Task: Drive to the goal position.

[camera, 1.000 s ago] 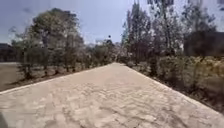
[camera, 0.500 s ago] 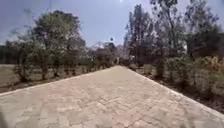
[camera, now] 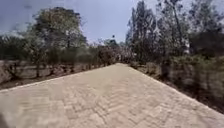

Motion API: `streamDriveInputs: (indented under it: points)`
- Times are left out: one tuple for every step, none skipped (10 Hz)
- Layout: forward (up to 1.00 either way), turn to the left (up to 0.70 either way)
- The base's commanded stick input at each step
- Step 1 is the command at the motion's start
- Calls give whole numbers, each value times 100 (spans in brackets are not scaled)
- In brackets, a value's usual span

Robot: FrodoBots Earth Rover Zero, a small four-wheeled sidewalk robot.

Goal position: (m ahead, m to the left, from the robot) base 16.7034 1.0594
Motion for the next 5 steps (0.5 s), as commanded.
streamDriveInputs:
  points:
    - [85, 0]
    - [85, 0]
    - [85, 0]
    - [85, 0]
    - [85, 0]
